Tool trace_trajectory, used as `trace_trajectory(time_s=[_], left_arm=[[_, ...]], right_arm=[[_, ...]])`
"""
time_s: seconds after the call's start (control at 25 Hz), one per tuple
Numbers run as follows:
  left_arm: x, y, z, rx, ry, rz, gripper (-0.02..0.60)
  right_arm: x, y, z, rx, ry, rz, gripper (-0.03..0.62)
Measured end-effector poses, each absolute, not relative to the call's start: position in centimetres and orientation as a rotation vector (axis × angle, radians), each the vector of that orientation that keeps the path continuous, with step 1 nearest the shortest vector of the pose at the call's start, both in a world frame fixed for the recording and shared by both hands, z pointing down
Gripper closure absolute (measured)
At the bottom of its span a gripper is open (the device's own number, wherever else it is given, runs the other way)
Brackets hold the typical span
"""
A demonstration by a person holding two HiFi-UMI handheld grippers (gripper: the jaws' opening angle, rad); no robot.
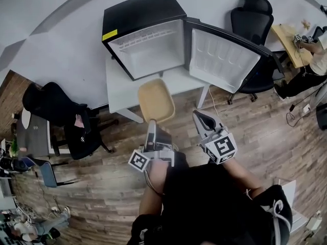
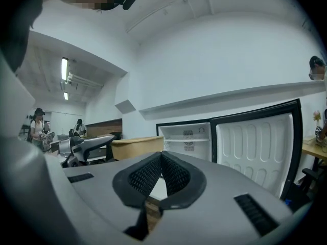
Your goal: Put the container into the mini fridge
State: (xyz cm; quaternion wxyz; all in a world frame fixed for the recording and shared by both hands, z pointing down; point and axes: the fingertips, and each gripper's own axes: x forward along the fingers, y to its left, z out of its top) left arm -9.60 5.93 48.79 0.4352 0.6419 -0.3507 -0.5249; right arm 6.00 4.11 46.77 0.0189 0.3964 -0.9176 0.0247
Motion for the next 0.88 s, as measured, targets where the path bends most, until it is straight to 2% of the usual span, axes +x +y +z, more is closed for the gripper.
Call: trace_trajectory(time_s=[0.44,0.88], left_arm=[[-15.9,-5.8,47.5,1.638,-0.788,-1.253,0.333],[-16.7,-13.0,48.2,1.653,-0.789,-1.216,0.333]], right_arm=[[-0.5,-5.9,45.9,1.340,-2.797,0.089,0.581],[-2.4,-12.5,46.5,1.344,-2.805,0.115,0.582]])
